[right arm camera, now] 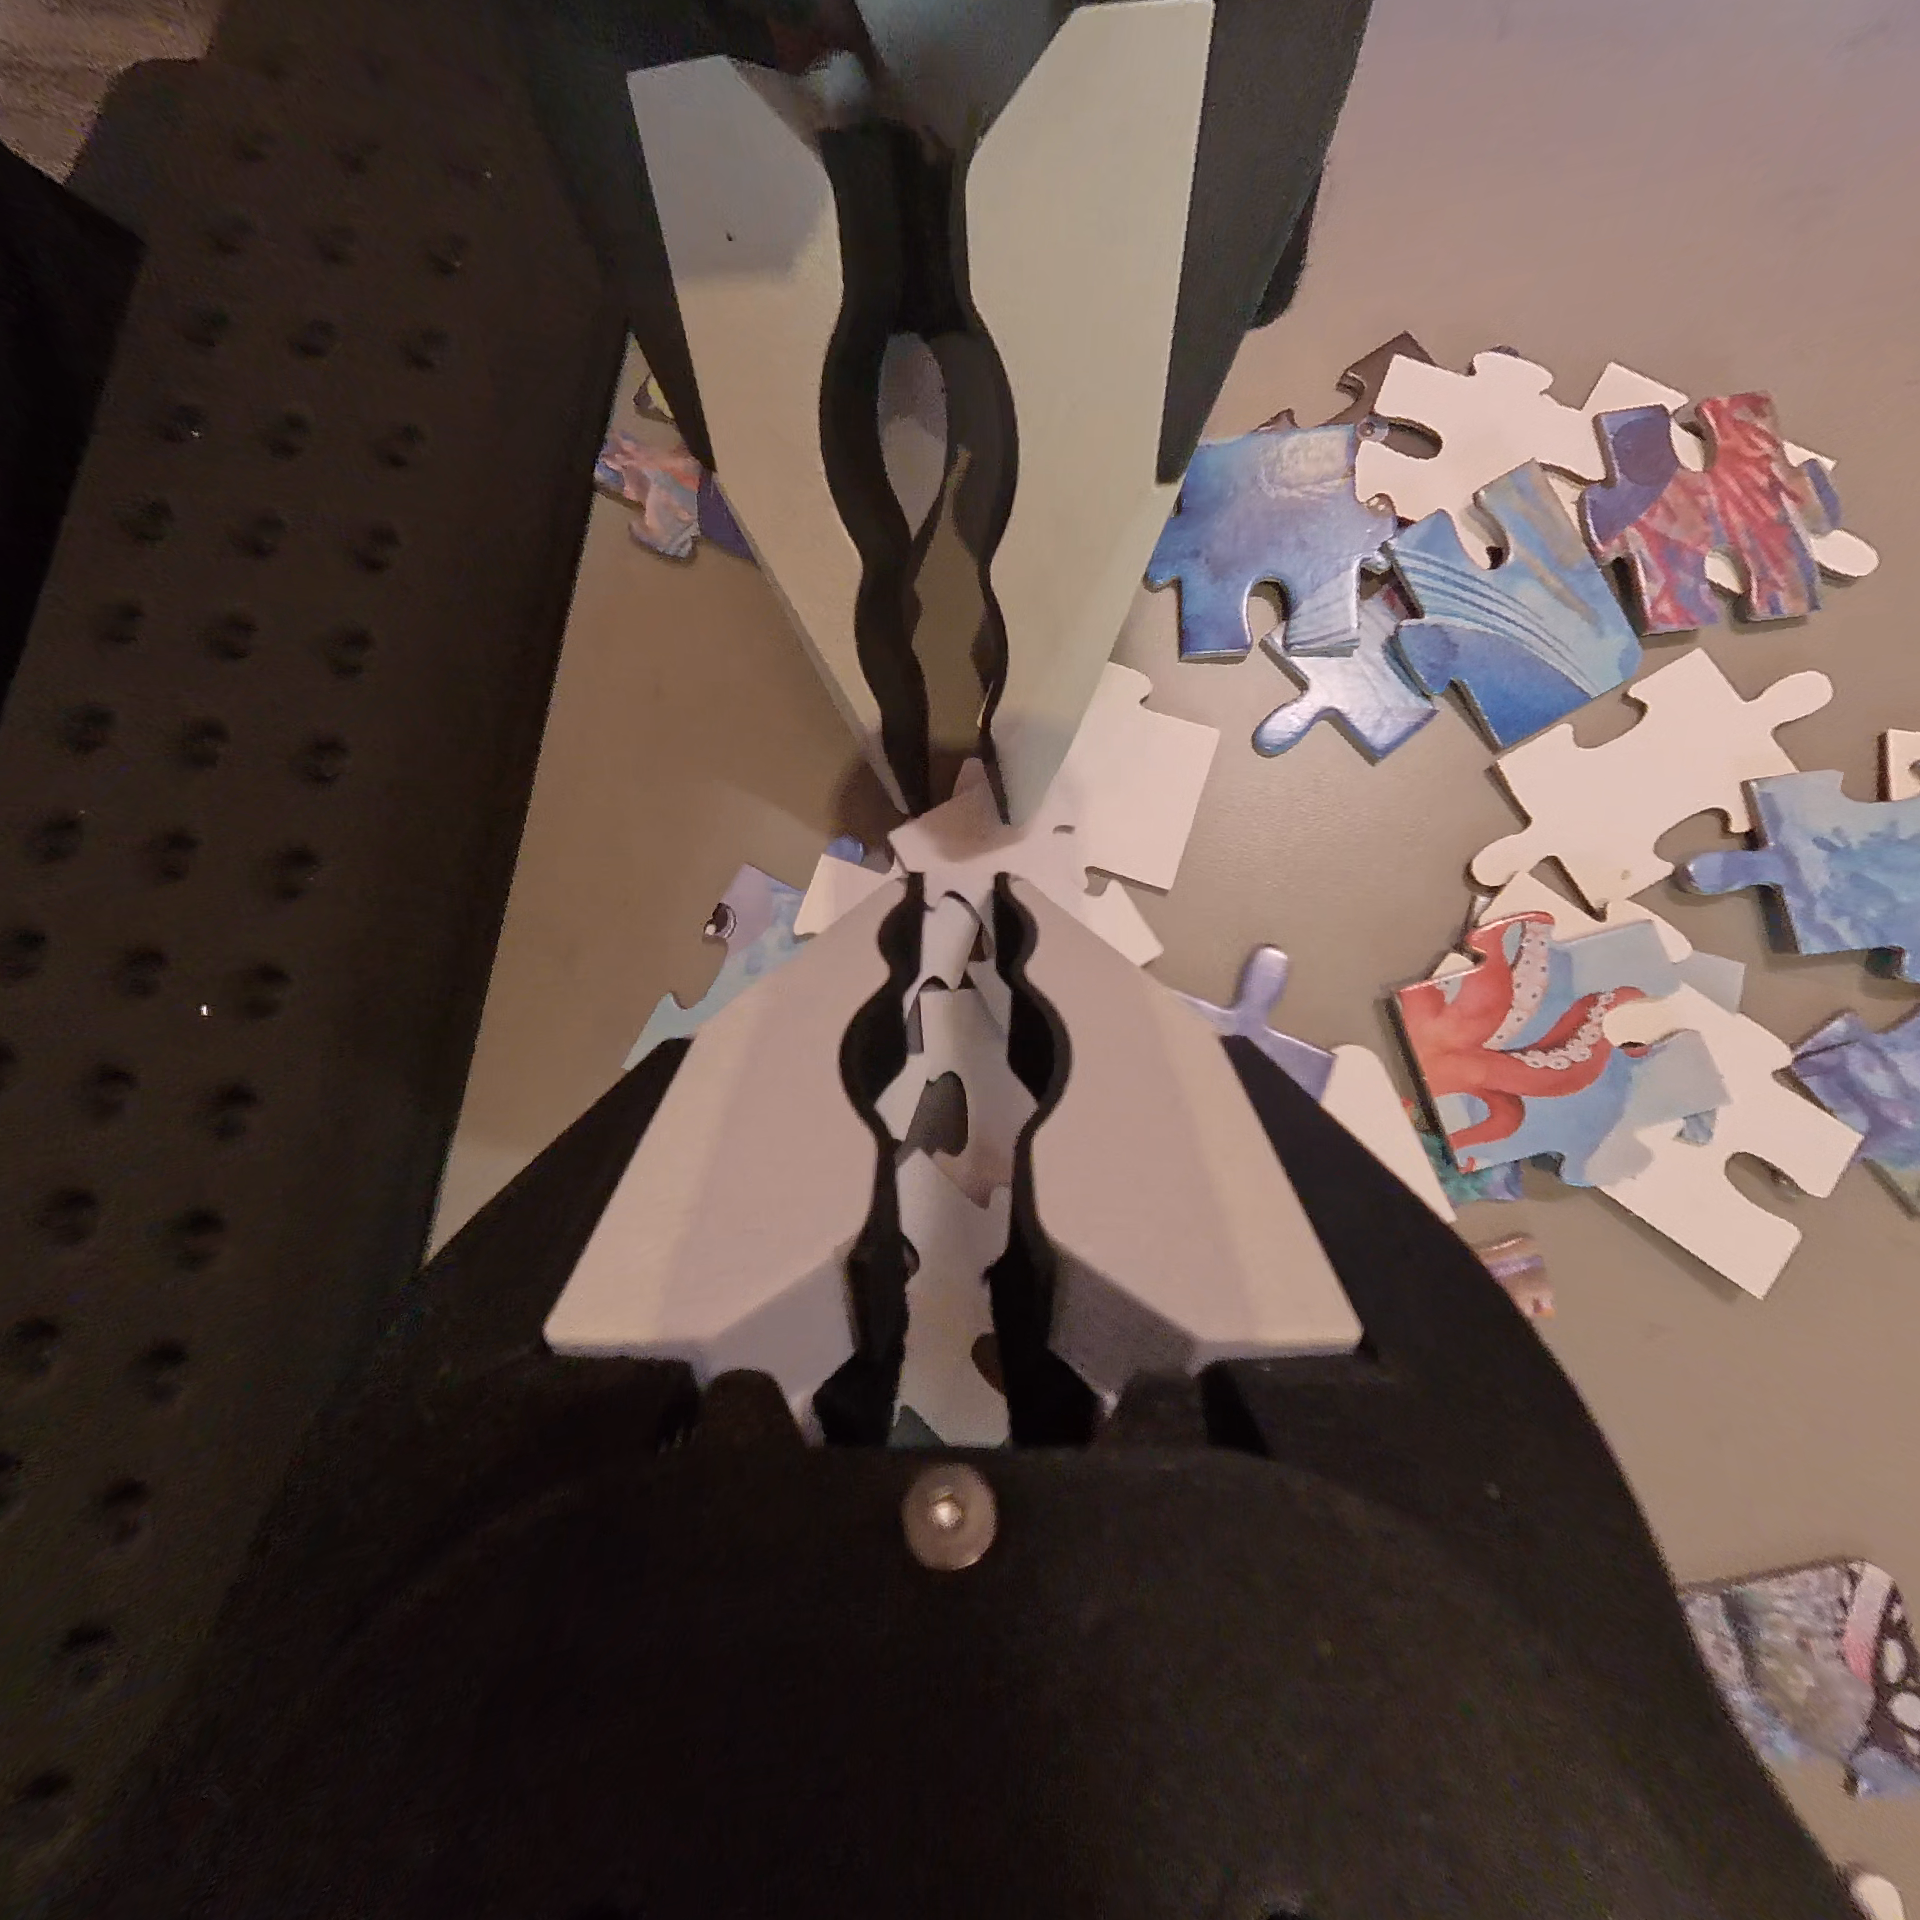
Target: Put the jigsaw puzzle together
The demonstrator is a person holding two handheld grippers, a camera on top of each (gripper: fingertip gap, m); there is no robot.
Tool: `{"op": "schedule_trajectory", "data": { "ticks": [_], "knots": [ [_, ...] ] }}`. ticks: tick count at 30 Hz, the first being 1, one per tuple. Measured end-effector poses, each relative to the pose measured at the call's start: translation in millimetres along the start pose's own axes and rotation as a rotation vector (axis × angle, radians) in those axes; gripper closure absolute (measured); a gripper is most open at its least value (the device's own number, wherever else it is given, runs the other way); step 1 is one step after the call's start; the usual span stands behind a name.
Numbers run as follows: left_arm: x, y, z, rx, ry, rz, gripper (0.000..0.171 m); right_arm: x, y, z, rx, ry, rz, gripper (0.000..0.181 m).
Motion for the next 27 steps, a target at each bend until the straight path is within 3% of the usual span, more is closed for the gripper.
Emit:
{"op": "schedule_trajectory", "data": {
  "ticks": [3, 14, 17, 20, 22, 25, 27],
  "knots": [
    [3, -2, -1, -0.002, -0.018, -0.015, 0.171, -1, -2, 1, -0.045, 0.022, 0.029, 0.146],
    [12, -1, 1, 0.009, -0.091, 0.012, 0.171, -1, -1, 5, -0.132, 0.044, 0.099, 0.137],
    [17, 1, 5, -0.008, -0.125, 0.045, 0.171, -3, -5, 7, -0.168, 0.052, 0.063, 0.128],
    [7, 0, 5, -0.025, -0.068, 0.04, 0.171, -5, -7, 8, -0.182, 0.068, -0.019, 0.13],
    [6, 1, 6, -0.03, -0.059, 0.054, 0.147, -6, -4, 6, -0.159, 0.076, -0.056, 0.139],
    [2, -3, 1, -0.04, -0.023, 0.027, 0.125, -4, -4, 3, -0.126, 0.051, -0.082, 0.145],
    [3, -2, 1, -0.023, -0.014, 0.014, 0.127, -4, -5, 4, -0.112, 0.033, -0.094, 0.15]
  ]
}}
Point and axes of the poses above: each gripper's, where its closed fingertips meet, z back along the fingers, x out of its top, y = z × x across the jaws, the point moved 2 cm from there along z, back along the fingers, and after that the axes turned 2 degrees about -z, right-handed, at the moved point
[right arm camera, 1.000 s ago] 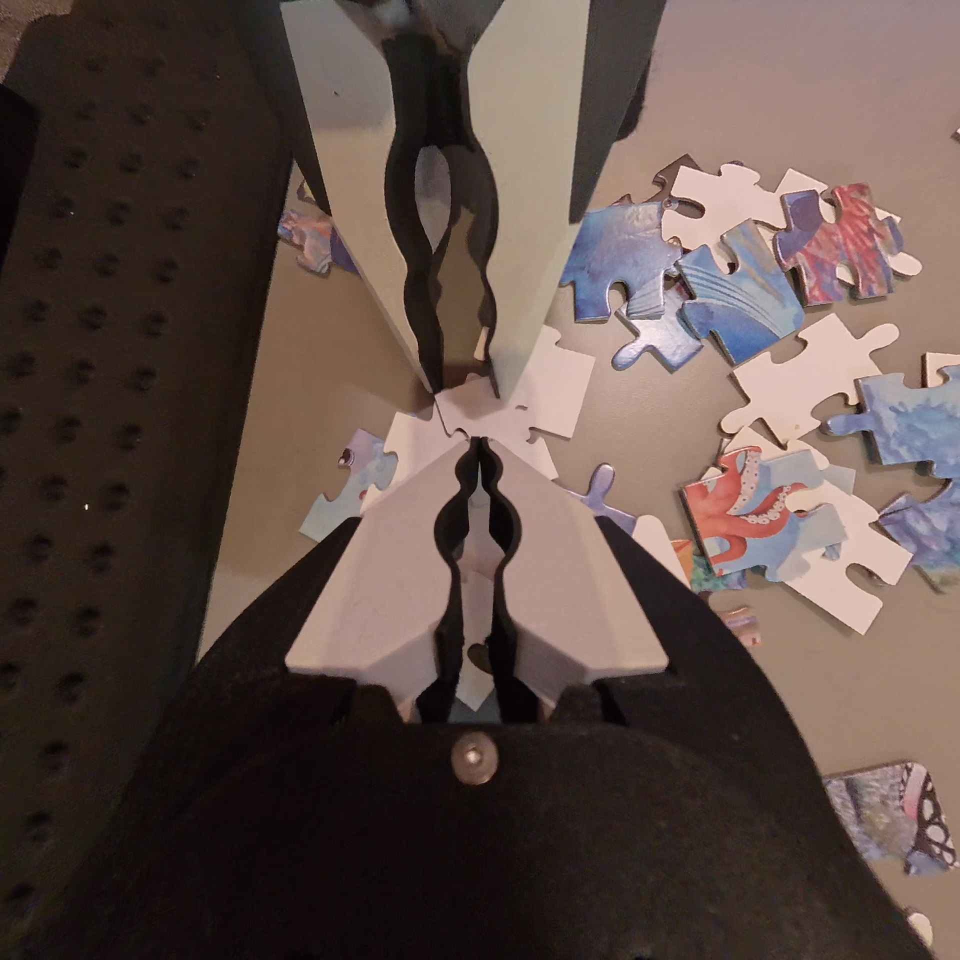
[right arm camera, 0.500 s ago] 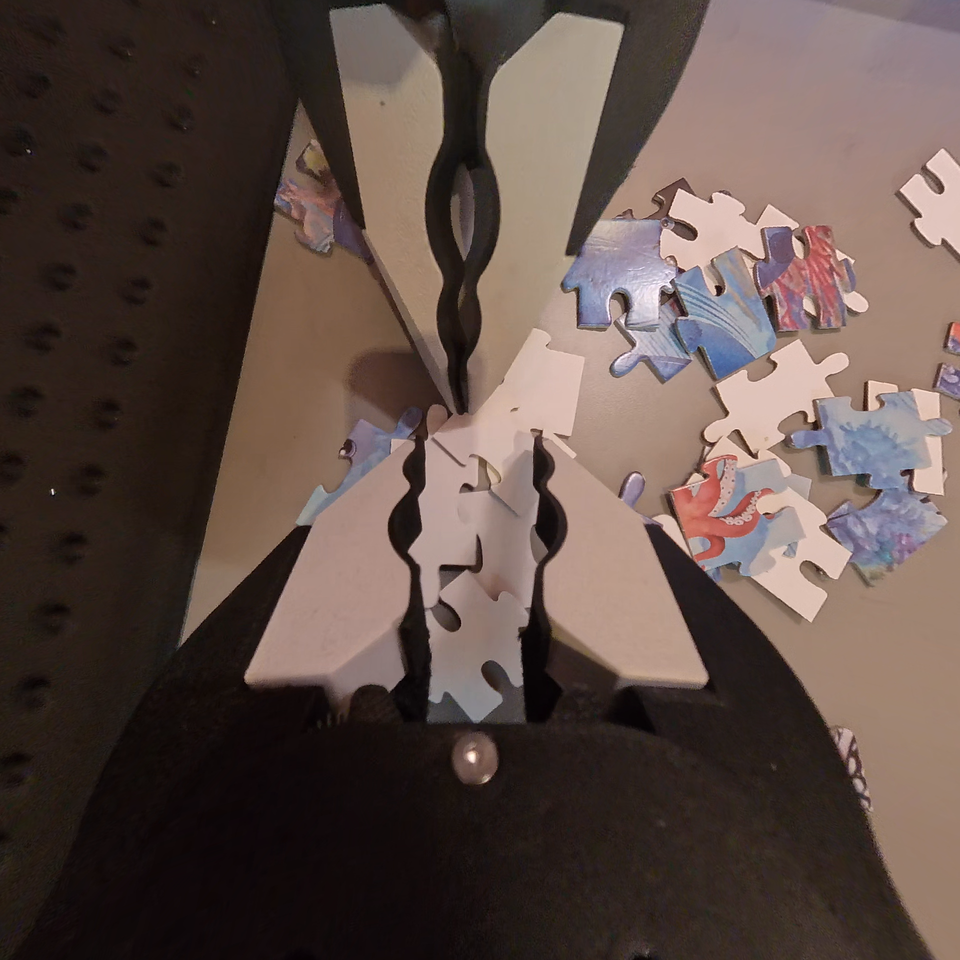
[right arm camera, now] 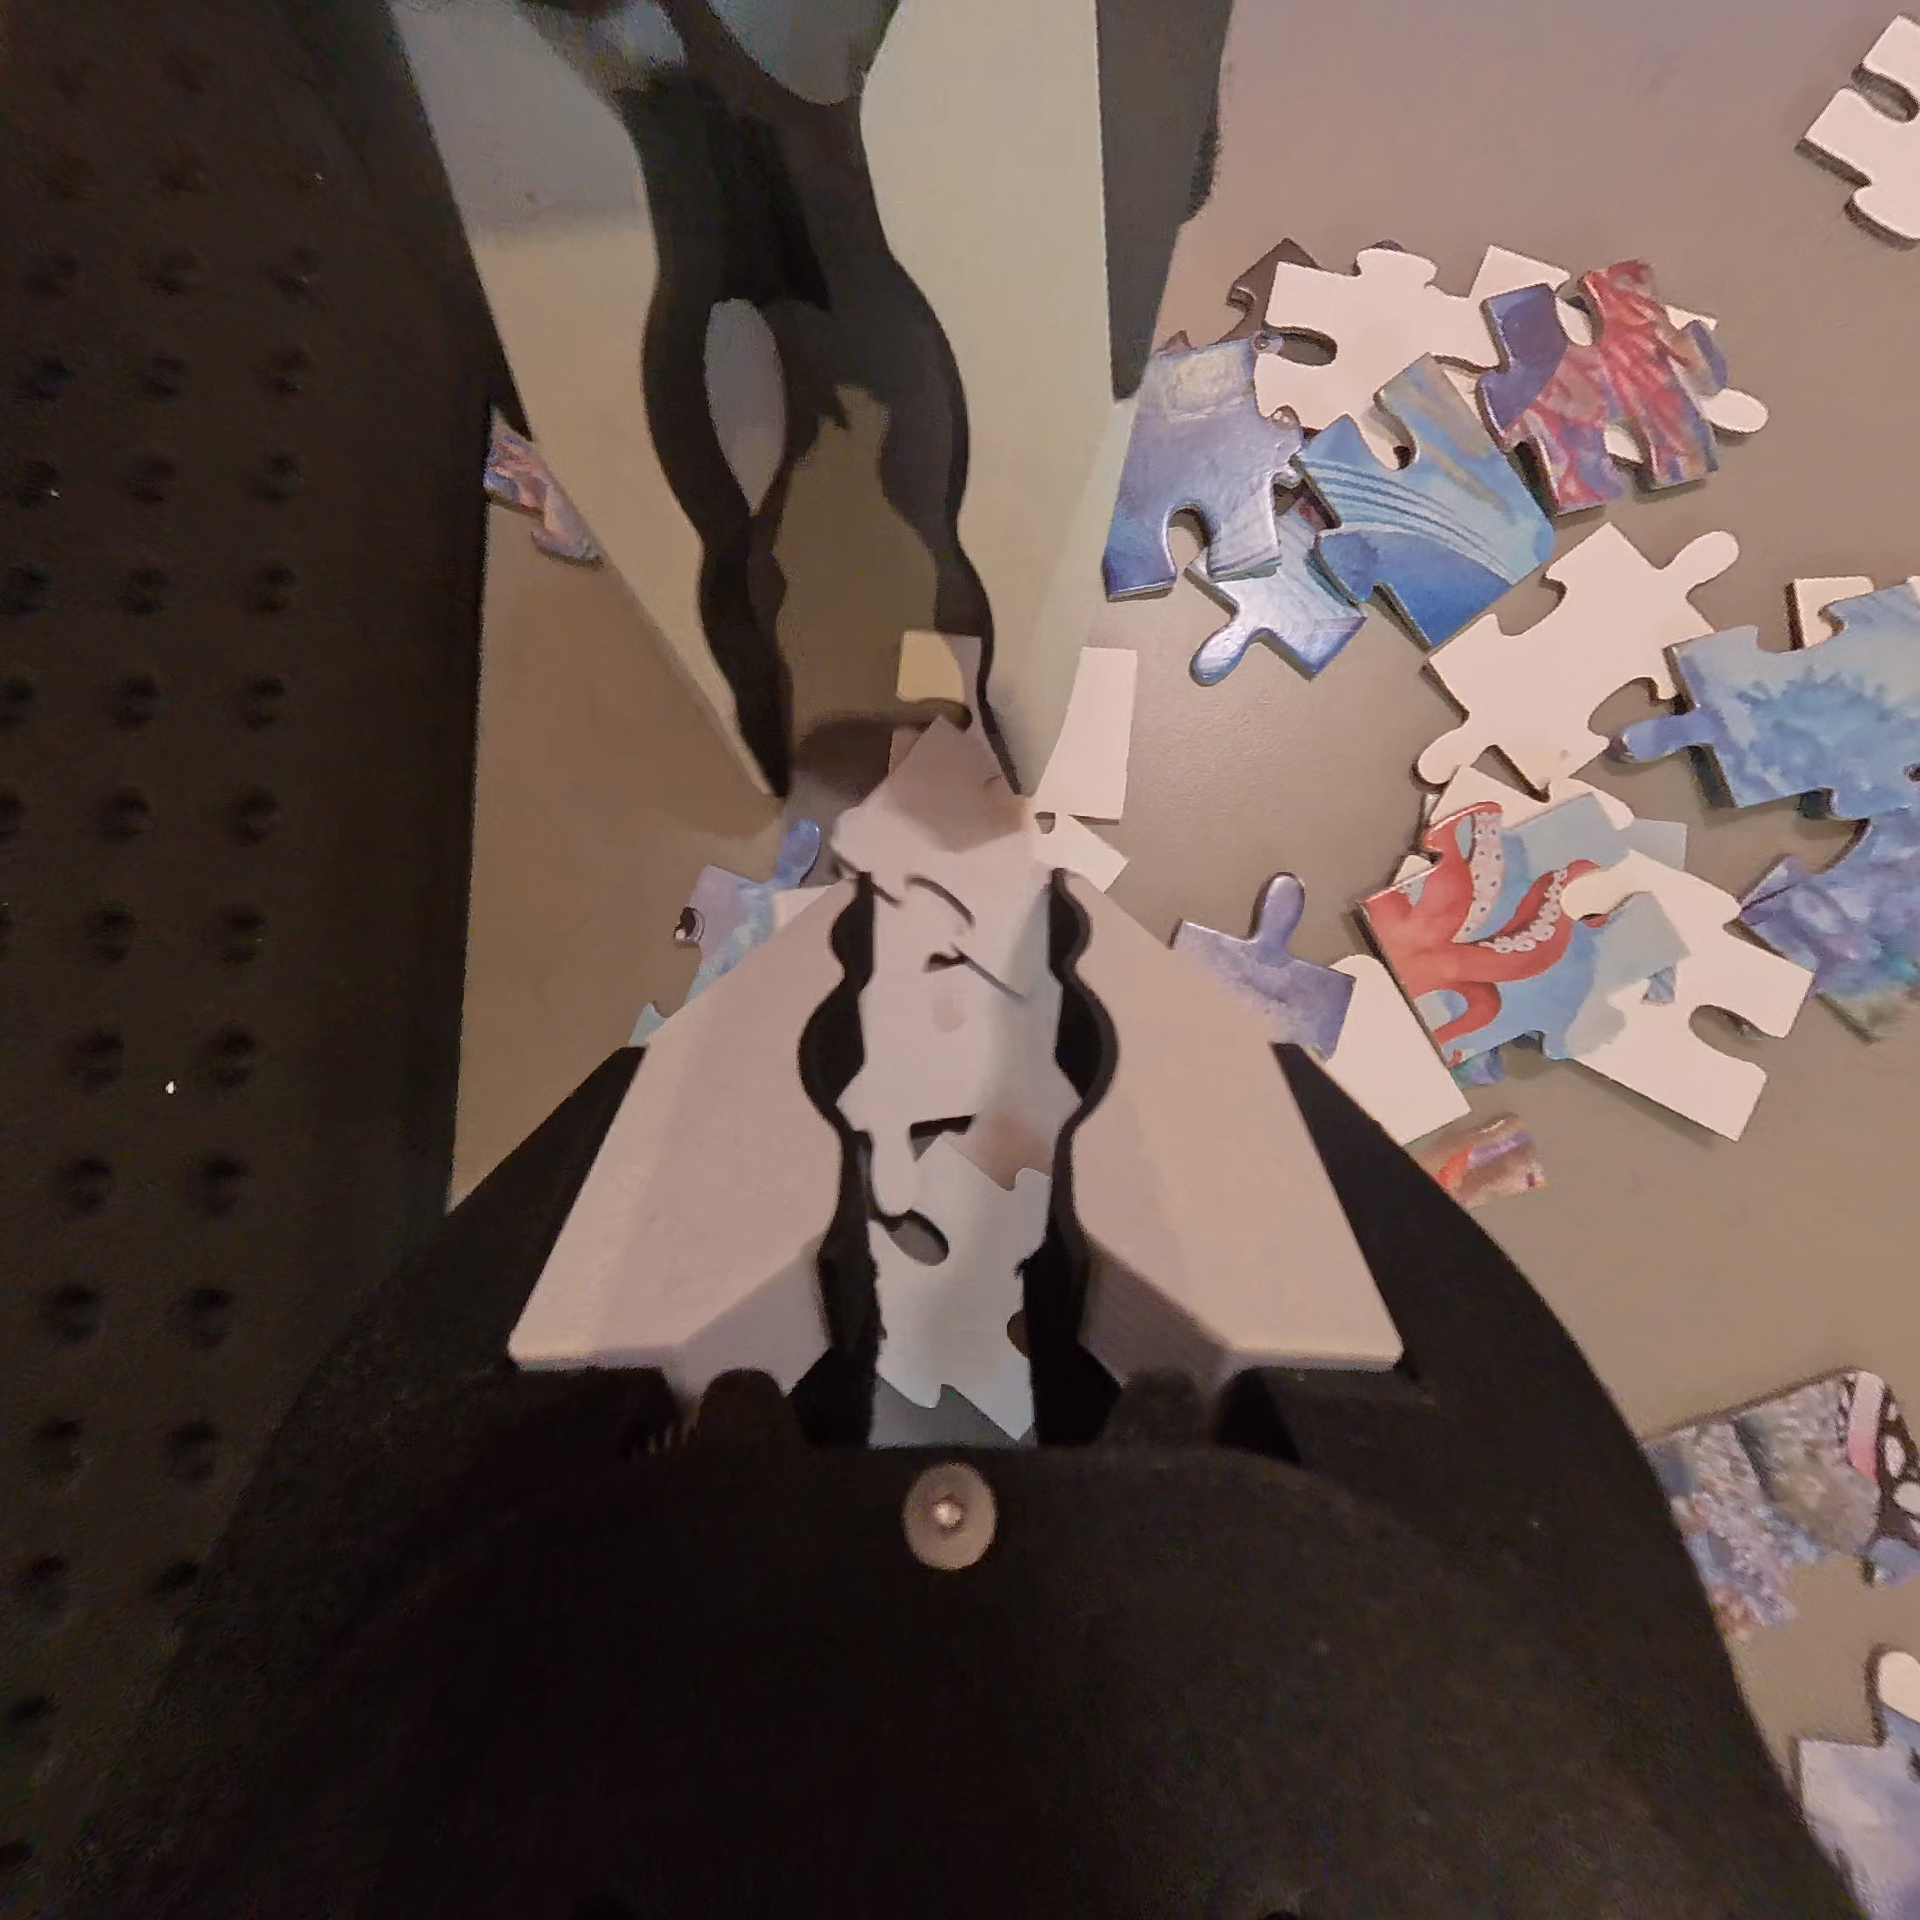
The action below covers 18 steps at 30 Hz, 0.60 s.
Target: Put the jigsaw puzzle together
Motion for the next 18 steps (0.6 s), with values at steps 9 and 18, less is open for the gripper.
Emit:
{"op": "schedule_trajectory", "data": {
  "ticks": [9, 18],
  "knots": [
    [7, -13, -5, -0.023, -0.014, -0.068, 0.154, 0, 9, 0, 0.101, -0.039, -0.018, 0.162],
    [19, -11, 5, -0.06, -0.133, 0.02, 0.164, 6, 8, 13, 0.103, -0.112, 0.011, 0.164]
  ]
}}
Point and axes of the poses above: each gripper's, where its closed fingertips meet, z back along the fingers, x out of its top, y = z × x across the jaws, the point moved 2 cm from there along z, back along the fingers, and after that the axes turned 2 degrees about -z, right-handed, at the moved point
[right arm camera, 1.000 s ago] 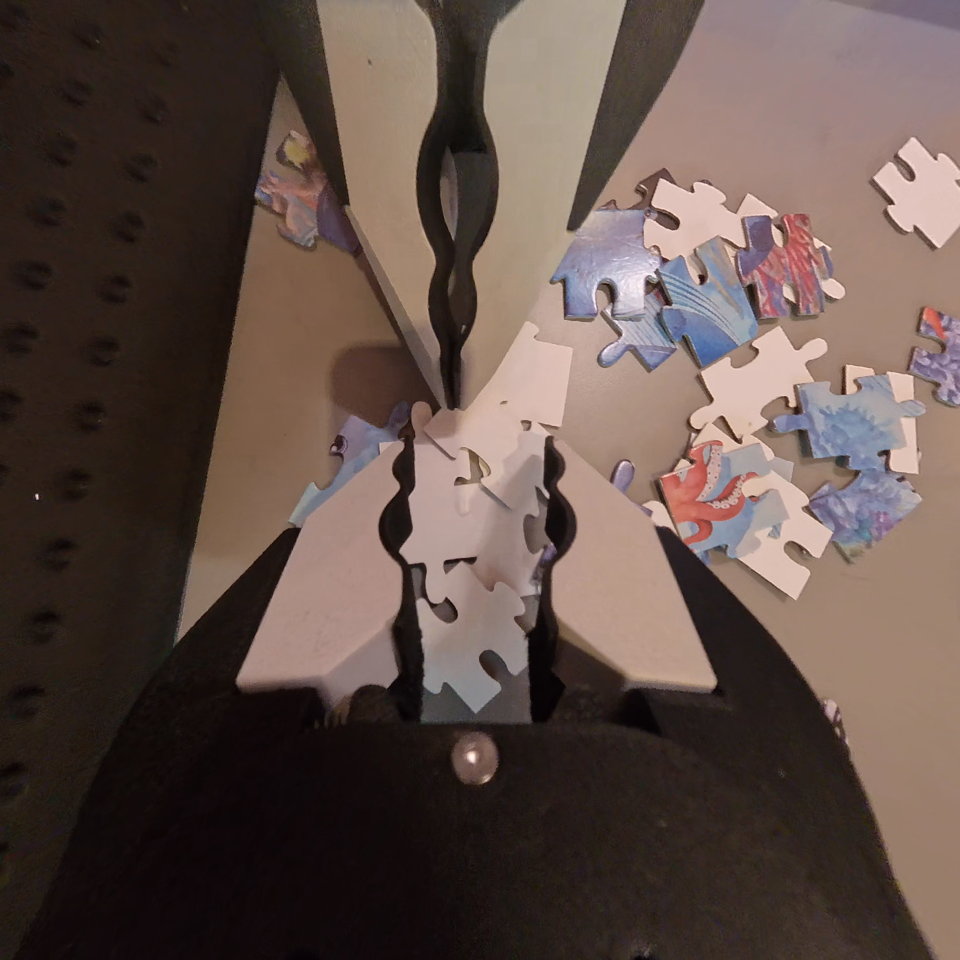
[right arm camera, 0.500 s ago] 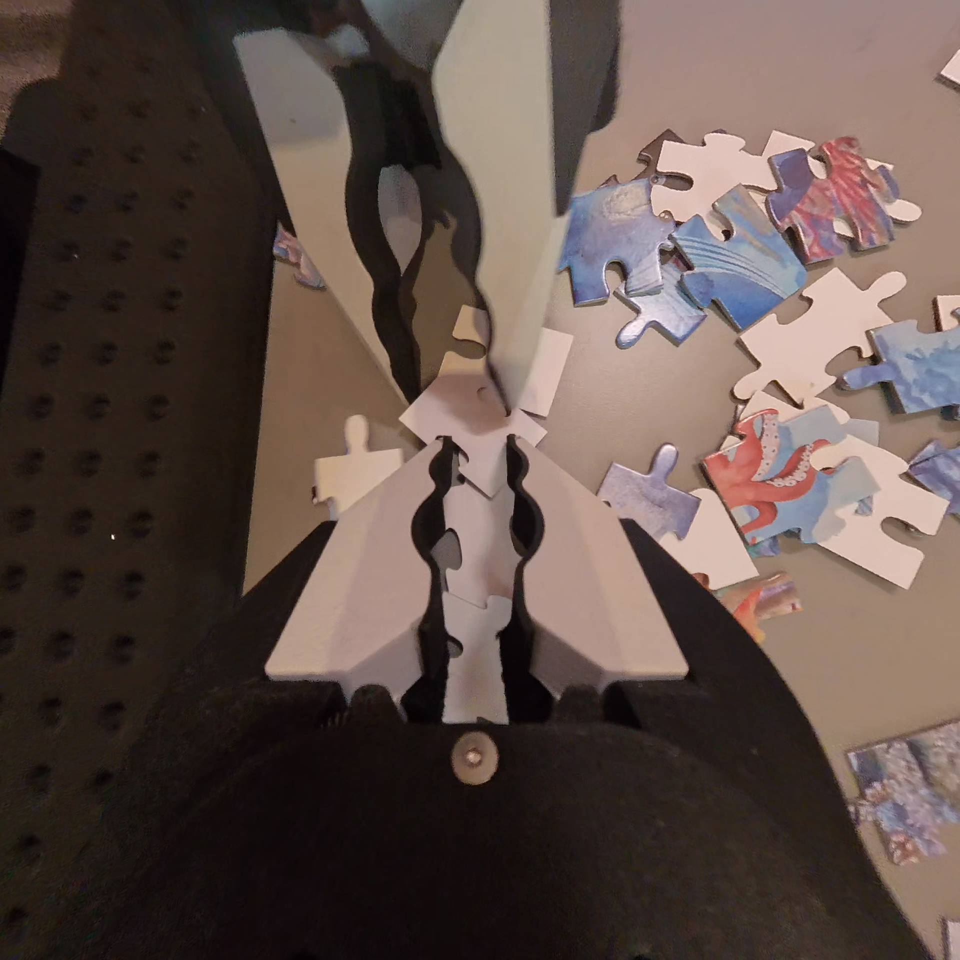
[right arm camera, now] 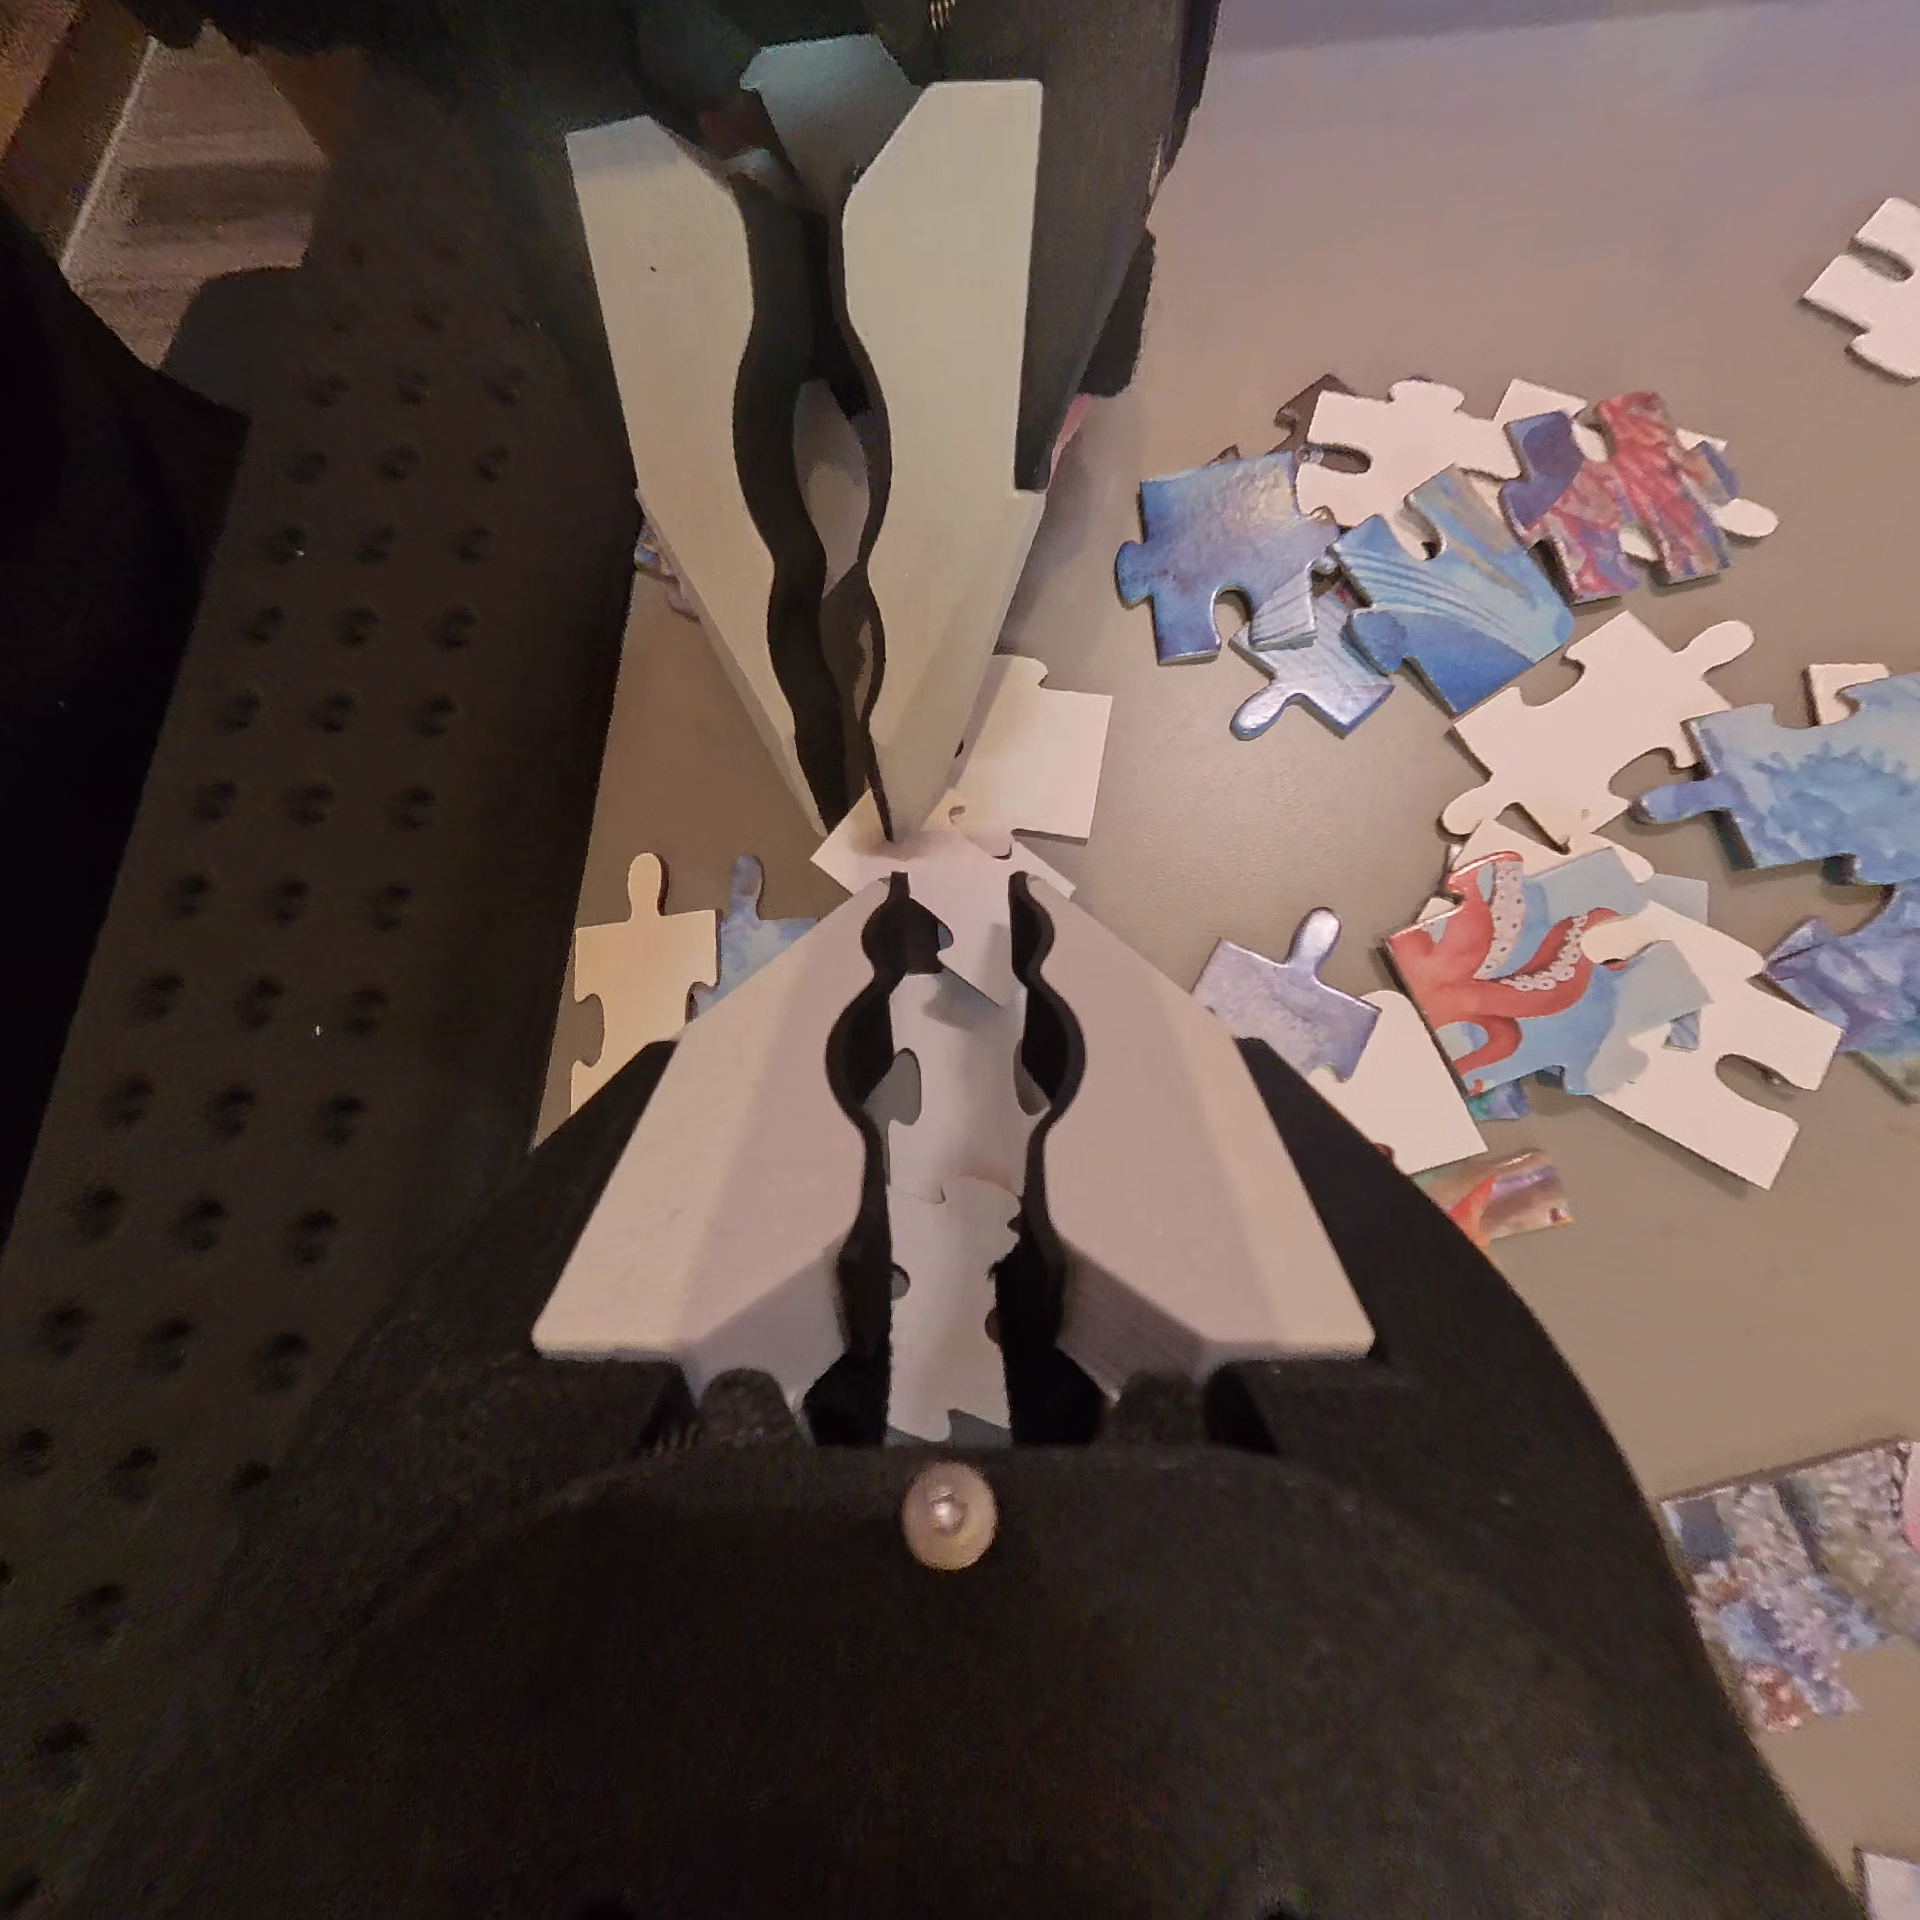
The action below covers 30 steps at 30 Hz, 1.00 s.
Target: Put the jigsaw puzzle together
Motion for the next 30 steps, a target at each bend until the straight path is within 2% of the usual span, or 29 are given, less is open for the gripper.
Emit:
{"op": "schedule_trajectory", "data": {
  "ticks": [2, 3, 7, 10, 12, 16, 18, 19, 20, 22, 25, 28, 30],
  "knots": [
    [3, 2, 3, -0.006, -0.032, 0.026, 0.166, 3, -1, 6, 0.0, -0.033, 0.004, 0.158],
    [4, 4, 4, -0.006, -0.046, 0.037, 0.166, 6, 0, 11, 0.019, -0.058, -0.008, 0.146],
    [9, 10, 11, -0.016, -0.11, 0.096, 0.17, 12, 0, 27, 0.052, -0.142, -0.025, 0.143],
    [17, 12, 16, -0.052, -0.185, 0.147, 0.171, 9, 1, 17, 0.01, -0.093, 0.031, 0.155],
    [19, 17, 19, -0.046, -0.217, 0.186, 0.171, 5, 3, 9, -0.002, -0.035, 0.074, 0.181],
    [20, 28, 26, -0.025, -0.266, 0.242, 0.171, 10, -1, 17, 0.014, -0.083, 0.011, 0.181],
    [18, 32, 30, -0.01, -0.242, 0.254, 0.15, 9, -6, 27, 0.023, -0.103, -0.055, 0.181],
    [14, 32, 31, -0.009, -0.213, 0.253, 0.145, 8, -7, 32, 0.042, -0.116, -0.099, 0.181],
    [9, 32, 31, 0.006, -0.17, 0.227, 0.141, 6, -9, 39, 0.051, -0.135, -0.148, 0.181],
    [-6, 29, 27, 0.031, -0.04, 0.177, 0.12, 0, -16, 54, 0.041, -0.158, -0.234, 0.181],
    [-22, 18, 21, 0.005, 0.087, 0.125, 0.108, -17, -20, 76, 0.017, -0.172, -0.344, 0.181],
    [-34, 14, 13, 0.004, 0.164, 0.102, 0.11, -39, -7, 89, 0.044, -0.148, -0.435, 0.181],
    [-33, 10, 10, -0.027, 0.154, 0.102, 0.127, -56, 3, 92, 0.055, -0.108, -0.479, 0.181]
  ]
}}
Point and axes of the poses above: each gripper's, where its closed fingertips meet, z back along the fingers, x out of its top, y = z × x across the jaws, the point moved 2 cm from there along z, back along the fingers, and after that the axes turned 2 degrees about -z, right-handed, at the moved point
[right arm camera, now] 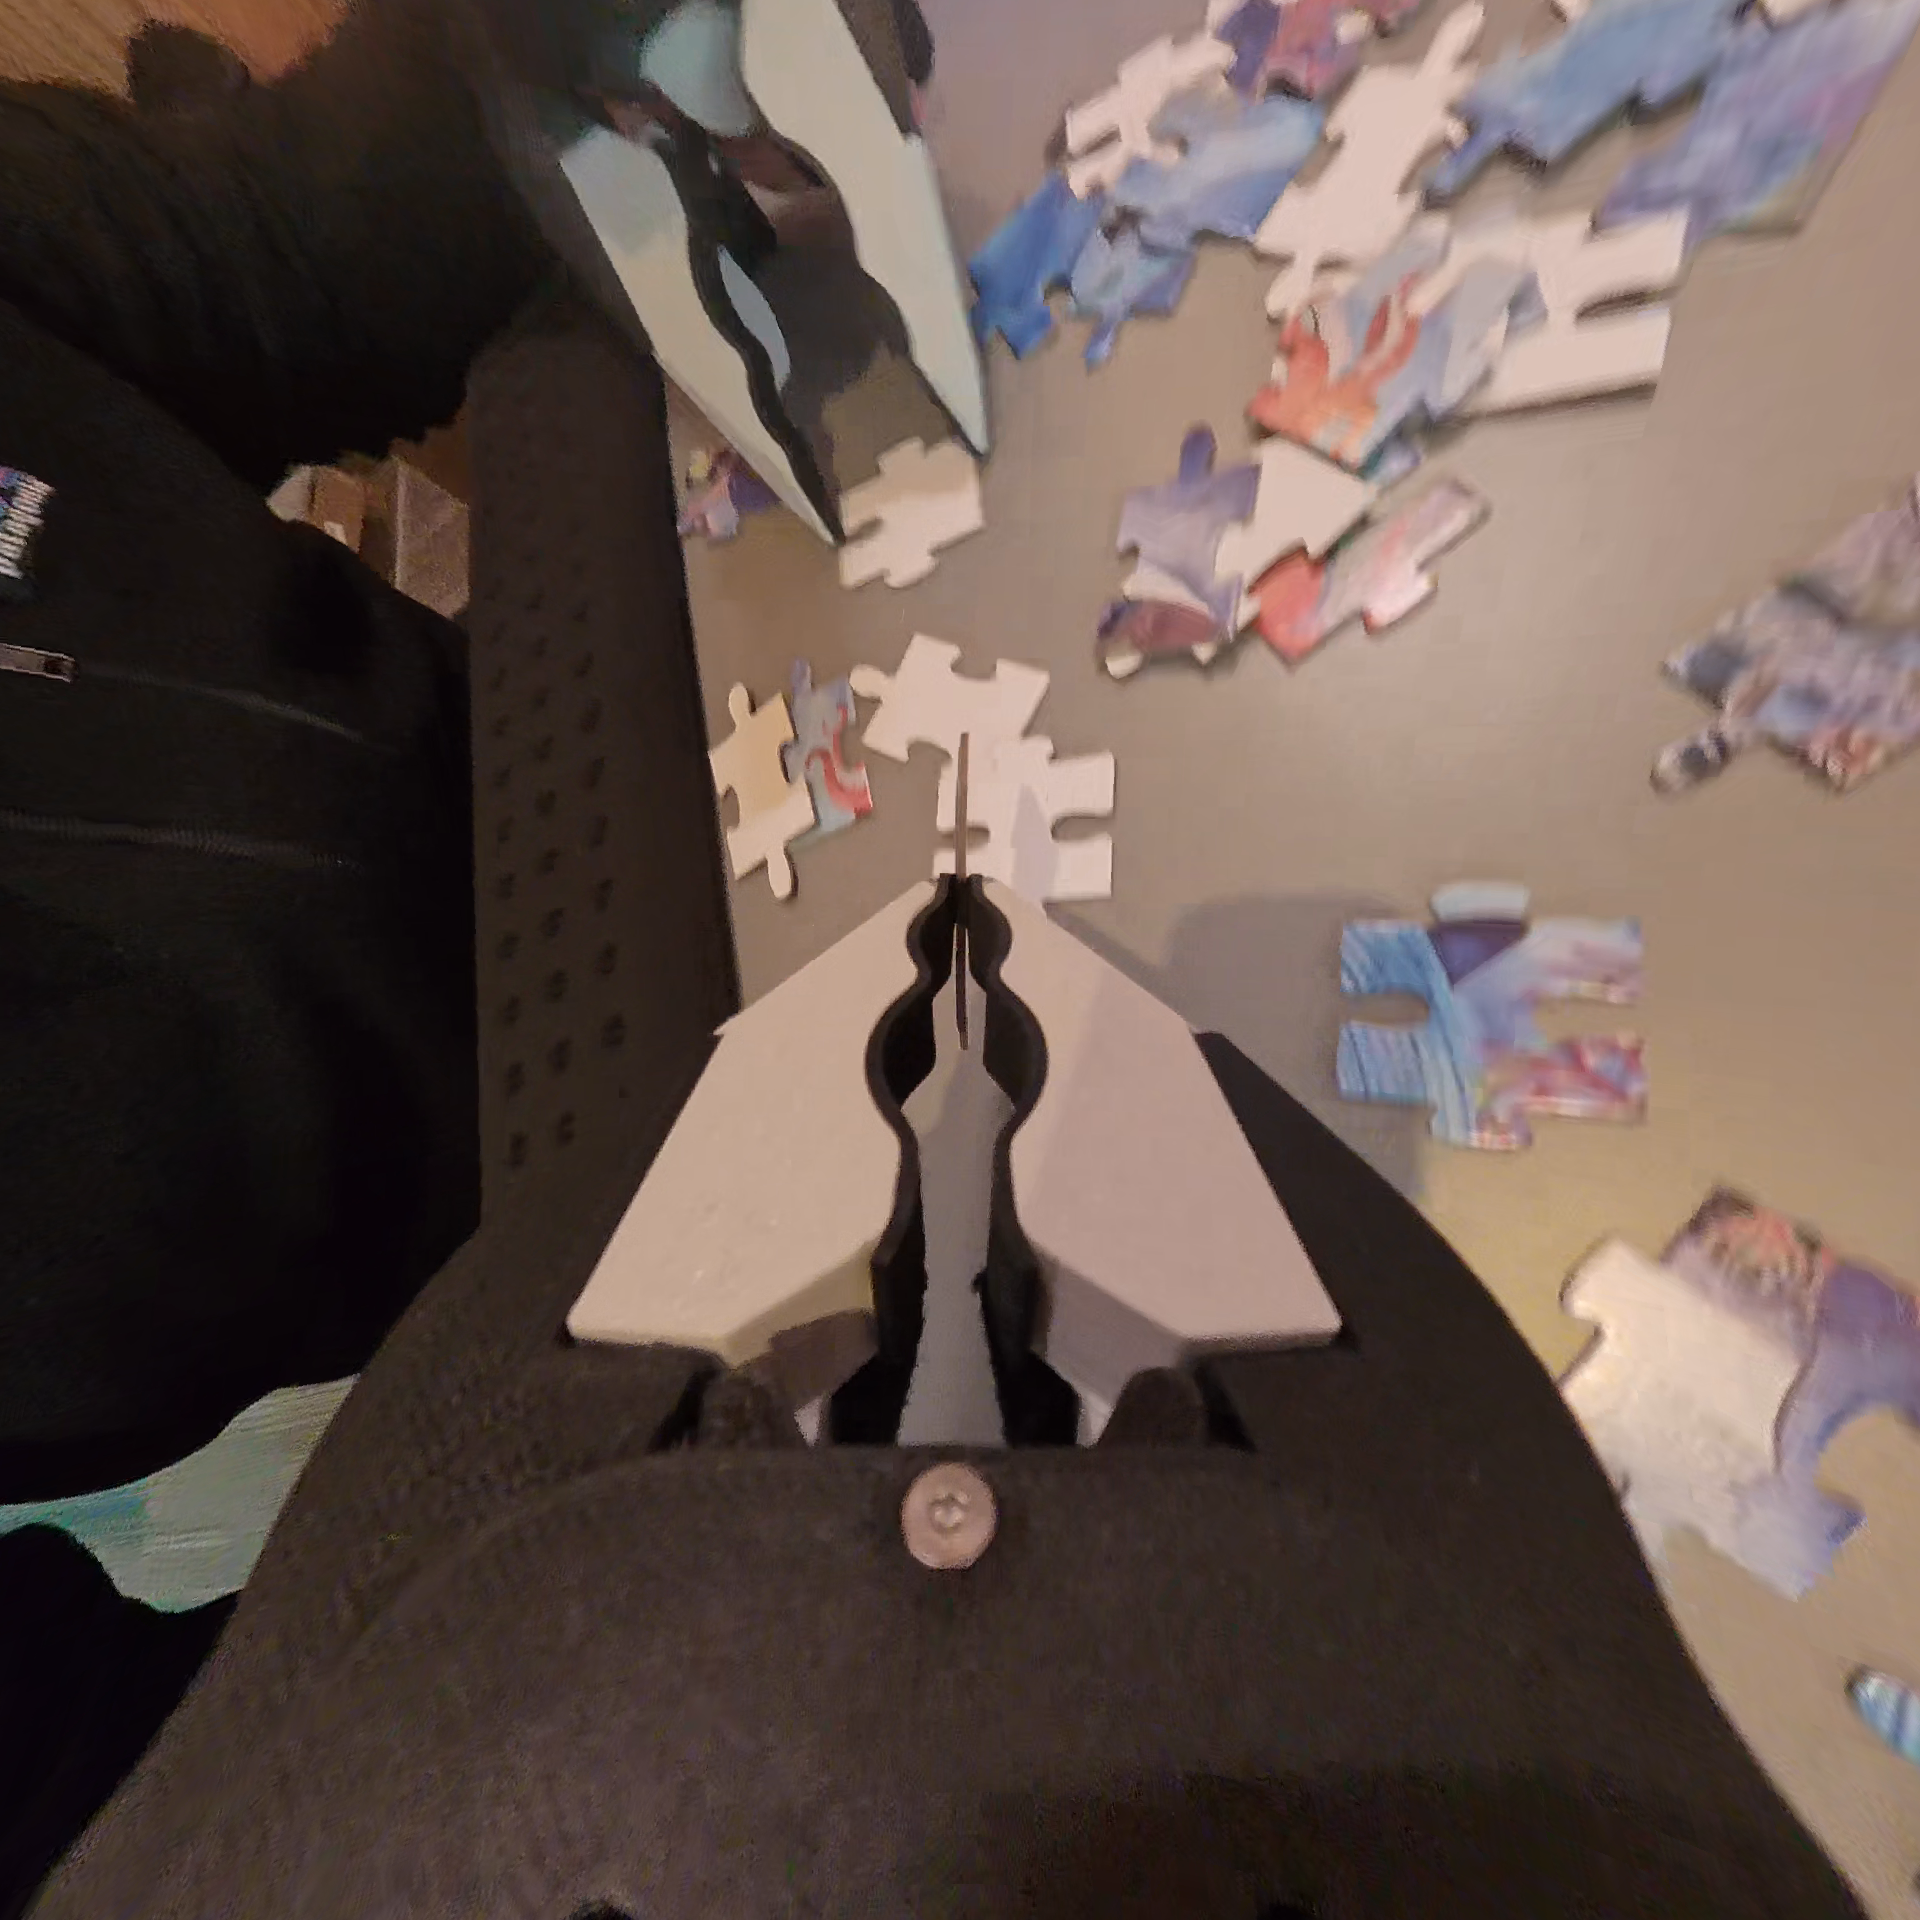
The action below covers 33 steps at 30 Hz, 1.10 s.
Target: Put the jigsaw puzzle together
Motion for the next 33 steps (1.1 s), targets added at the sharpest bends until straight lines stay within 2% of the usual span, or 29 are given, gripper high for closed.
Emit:
{"op": "schedule_trajectory", "data": {
  "ticks": [2, 3, 4, 5, 8, 12, 17, 21, 23, 25, 26, 28, 30, 32, 33],
  "knots": [
    [0, 0, -1, -0.001, -0.004, -0.006, 0.137, -16, -7, 2, -0.037, 0.026, -0.05, 0.181],
    [0, 0, -1, -0.001, -0.009, -0.006, 0.14, -22, -16, 4, -0.075, 0.042, -0.079, 0.171],
    [1, 0, -2, 0.001, -0.011, -0.006, 0.14, -26, -26, 5, -0.127, 0.051, -0.106, 0.151],
    [1, 0, -2, 0.004, -0.013, -0.006, 0.14, -28, -36, 9, -0.182, 0.056, -0.126, 0.14],
    [3, 0, -3, 0.028, -0.022, -0.019, 0.141, -17, -42, 23, -0.271, 0.017, -0.065, 0.137],
    [4, 2, -3, 0.058, -0.039, -0.027, 0.141, 11, -13, 20, -0.273, -0.046, 0.149, 0.137],
    [17, 3, 6, 0.023, -0.159, 0.038, 0.141, 37, 29, -26, -0.268, -0.016, 0.489, 0.137],
    [37, -1, 23, -0.144, -0.348, 0.183, 0.141, 45, 48, -63, -0.377, 0.05, 0.843, 0.139],
    [43, -3, 25, -0.215, -0.396, 0.225, 0.141, 51, 51, -74, -0.474, 0.081, 1.016, 0.143],
    [47, -7, 25, -0.284, -0.418, 0.254, 0.141, 56, 56, -82, -0.49, 0.092, 1.096, 0.15],
    [51, -8, 25, -0.304, -0.443, 0.264, 0.141, 58, 58, -85, -0.486, 0.087, 1.105, 0.171],
    [54, -5, 28, -0.327, -0.474, 0.293, 0.144, 58, 57, -85, -0.46, 0.102, 1.084, 0.181],
    [58, 2, 35, -0.311, -0.522, 0.326, 0.139, 57, 57, -76, -0.401, 0.077, 0.969, 0.181],
    [56, 3, 41, -0.285, -0.523, 0.308, 0.126, 53, 56, -58, -0.316, 0.039, 0.814, 0.181],
    [55, 3, 42, -0.27, -0.508, 0.3, 0.125, 48, 48, -45, -0.306, 0.047, 0.72, 0.181]
  ]
}}
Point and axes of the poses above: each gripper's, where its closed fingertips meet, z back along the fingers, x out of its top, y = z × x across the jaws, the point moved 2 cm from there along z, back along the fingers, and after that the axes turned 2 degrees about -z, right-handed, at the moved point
